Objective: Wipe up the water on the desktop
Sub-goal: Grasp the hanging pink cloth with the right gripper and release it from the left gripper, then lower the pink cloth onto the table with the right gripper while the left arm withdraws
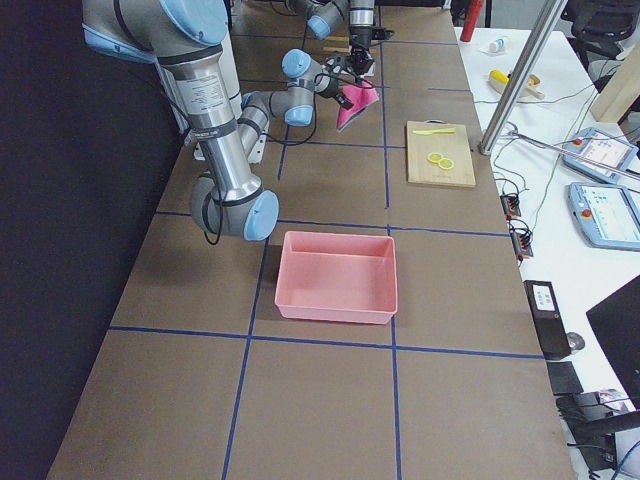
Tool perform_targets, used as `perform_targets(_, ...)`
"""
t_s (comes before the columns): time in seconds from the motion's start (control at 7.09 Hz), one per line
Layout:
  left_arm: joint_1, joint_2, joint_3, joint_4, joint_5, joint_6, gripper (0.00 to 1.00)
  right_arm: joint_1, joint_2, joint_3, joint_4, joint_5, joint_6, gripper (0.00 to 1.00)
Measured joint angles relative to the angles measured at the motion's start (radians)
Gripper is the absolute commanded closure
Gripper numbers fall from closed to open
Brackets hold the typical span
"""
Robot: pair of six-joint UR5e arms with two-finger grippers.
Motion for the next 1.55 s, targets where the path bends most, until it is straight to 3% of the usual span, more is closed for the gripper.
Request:
perform_targets(0.42, 0.0, 0.0, 0.005, -0.001, 0.0, 0.007, 0.97, 0.001, -0.001, 0.004, 0.0, 0.001, 0.008, 1.0)
perform_targets(0.56, 0.0, -0.001, 0.005, -0.001, 0.0, 0.009, 0.88, 0.001, -0.001, 0.004, 0.0, 0.001, 0.011, 1.0)
perform_targets(0.71, 0.0, -0.001, 0.006, -0.002, 0.0, 0.01, 0.21, 0.001, -0.001, 0.005, 0.0, 0.002, 0.014, 1.0)
perform_targets(0.85, 0.0, -0.001, 0.005, -0.003, 0.0, 0.014, 0.0, 0.001, -0.001, 0.006, 0.0, 0.002, 0.015, 1.0)
perform_targets(1.41, -0.013, 0.011, -0.018, 0.001, 0.007, 0.092, 0.0, 0.006, -0.007, 0.02, -0.017, 0.003, 0.015, 1.0)
perform_targets(1.55, -0.04, 0.016, -0.02, 0.013, 0.004, 0.123, 0.0, 0.008, -0.012, 0.052, -0.072, 0.006, 0.014, 1.0)
